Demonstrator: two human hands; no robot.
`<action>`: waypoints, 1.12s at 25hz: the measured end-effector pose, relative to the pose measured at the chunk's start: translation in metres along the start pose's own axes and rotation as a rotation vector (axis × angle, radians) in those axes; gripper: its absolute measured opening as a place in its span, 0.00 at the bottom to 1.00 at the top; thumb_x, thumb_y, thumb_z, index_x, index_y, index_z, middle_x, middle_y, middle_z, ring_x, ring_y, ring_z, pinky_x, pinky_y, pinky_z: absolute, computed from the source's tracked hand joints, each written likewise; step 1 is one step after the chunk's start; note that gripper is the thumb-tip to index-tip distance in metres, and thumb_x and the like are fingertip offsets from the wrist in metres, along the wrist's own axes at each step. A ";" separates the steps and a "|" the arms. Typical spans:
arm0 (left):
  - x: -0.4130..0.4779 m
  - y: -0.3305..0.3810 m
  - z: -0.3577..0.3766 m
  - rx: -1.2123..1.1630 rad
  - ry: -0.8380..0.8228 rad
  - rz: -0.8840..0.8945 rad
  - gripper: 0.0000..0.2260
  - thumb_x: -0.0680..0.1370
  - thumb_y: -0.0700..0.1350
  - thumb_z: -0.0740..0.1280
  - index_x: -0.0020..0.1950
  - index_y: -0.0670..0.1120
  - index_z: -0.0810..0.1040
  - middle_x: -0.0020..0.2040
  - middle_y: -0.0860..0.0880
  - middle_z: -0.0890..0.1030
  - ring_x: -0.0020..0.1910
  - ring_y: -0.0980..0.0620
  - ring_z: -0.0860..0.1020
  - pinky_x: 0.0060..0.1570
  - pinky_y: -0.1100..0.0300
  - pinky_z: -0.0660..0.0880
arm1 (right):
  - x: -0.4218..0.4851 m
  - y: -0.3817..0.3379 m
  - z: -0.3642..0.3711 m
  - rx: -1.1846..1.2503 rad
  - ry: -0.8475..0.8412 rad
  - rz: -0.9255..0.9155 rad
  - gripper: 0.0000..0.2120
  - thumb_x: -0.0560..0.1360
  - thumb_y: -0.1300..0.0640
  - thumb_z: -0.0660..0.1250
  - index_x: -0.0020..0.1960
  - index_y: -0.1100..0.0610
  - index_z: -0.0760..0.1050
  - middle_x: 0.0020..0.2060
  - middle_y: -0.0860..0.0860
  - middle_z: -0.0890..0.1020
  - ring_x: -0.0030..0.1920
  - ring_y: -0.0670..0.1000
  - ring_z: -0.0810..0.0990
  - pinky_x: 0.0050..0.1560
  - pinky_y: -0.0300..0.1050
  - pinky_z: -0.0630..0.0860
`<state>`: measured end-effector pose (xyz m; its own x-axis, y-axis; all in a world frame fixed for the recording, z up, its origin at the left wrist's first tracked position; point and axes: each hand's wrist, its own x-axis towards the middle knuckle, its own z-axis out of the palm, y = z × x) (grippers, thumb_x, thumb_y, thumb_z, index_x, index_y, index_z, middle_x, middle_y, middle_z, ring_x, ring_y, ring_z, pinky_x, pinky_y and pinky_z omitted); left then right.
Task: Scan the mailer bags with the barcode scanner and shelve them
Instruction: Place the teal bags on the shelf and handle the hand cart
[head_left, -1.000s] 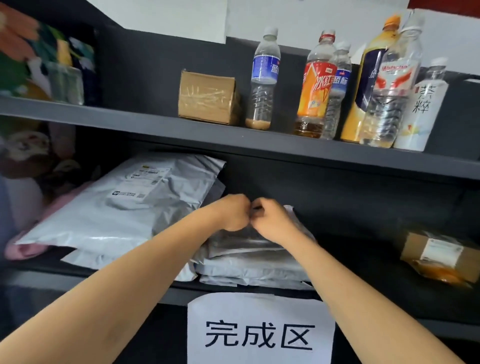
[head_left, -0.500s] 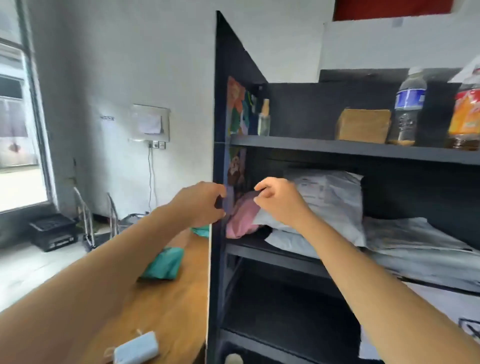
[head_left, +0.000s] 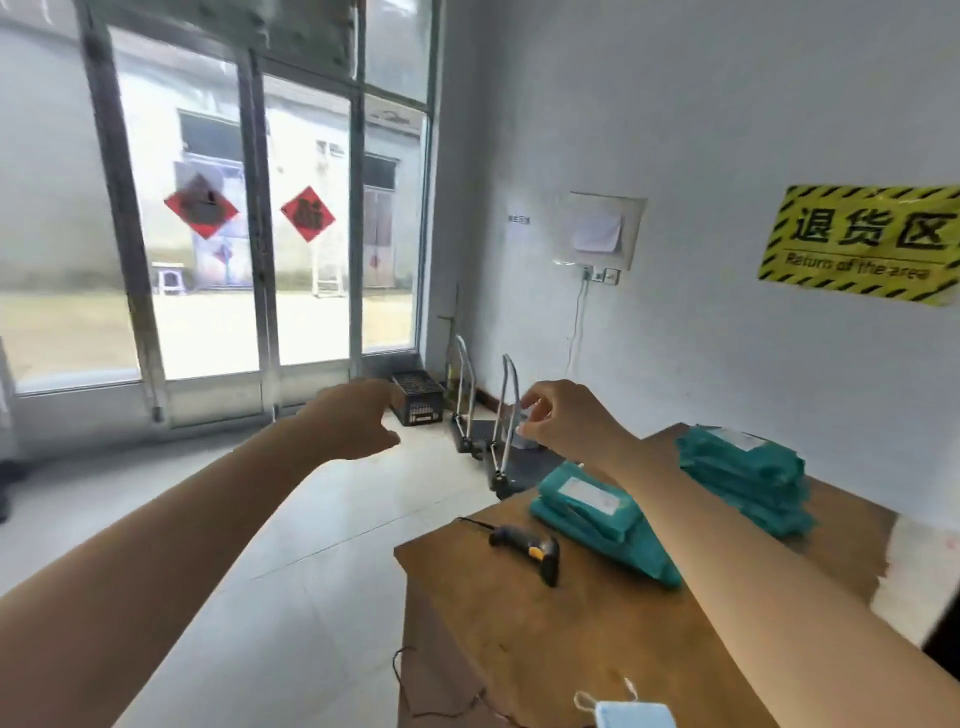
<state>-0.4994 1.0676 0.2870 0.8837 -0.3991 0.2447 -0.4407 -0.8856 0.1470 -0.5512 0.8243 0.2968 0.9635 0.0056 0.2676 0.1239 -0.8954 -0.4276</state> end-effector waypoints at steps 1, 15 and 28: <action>0.014 -0.029 0.004 0.011 -0.004 -0.038 0.22 0.75 0.50 0.68 0.68 0.50 0.71 0.65 0.48 0.76 0.63 0.48 0.74 0.61 0.53 0.72 | 0.028 -0.006 0.016 0.017 -0.017 -0.014 0.11 0.71 0.60 0.70 0.53 0.56 0.78 0.40 0.49 0.81 0.41 0.48 0.77 0.40 0.39 0.71; 0.315 -0.306 0.037 -0.012 -0.114 -0.148 0.21 0.75 0.45 0.69 0.67 0.47 0.72 0.60 0.46 0.77 0.59 0.48 0.75 0.57 0.55 0.73 | 0.424 -0.026 0.162 -0.009 -0.153 0.004 0.16 0.71 0.59 0.71 0.58 0.59 0.76 0.41 0.49 0.81 0.42 0.48 0.78 0.42 0.41 0.72; 0.676 -0.329 0.129 -0.198 -0.210 0.424 0.26 0.78 0.55 0.64 0.72 0.44 0.67 0.65 0.44 0.77 0.61 0.47 0.76 0.63 0.54 0.72 | 0.594 0.111 0.173 -0.224 -0.073 0.655 0.27 0.75 0.52 0.67 0.72 0.55 0.66 0.71 0.55 0.70 0.69 0.55 0.70 0.64 0.45 0.68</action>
<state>0.2637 1.0583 0.2806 0.6249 -0.7702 0.1276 -0.7705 -0.5820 0.2601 0.0759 0.8057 0.2588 0.8378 -0.5440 -0.0471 -0.5325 -0.7949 -0.2908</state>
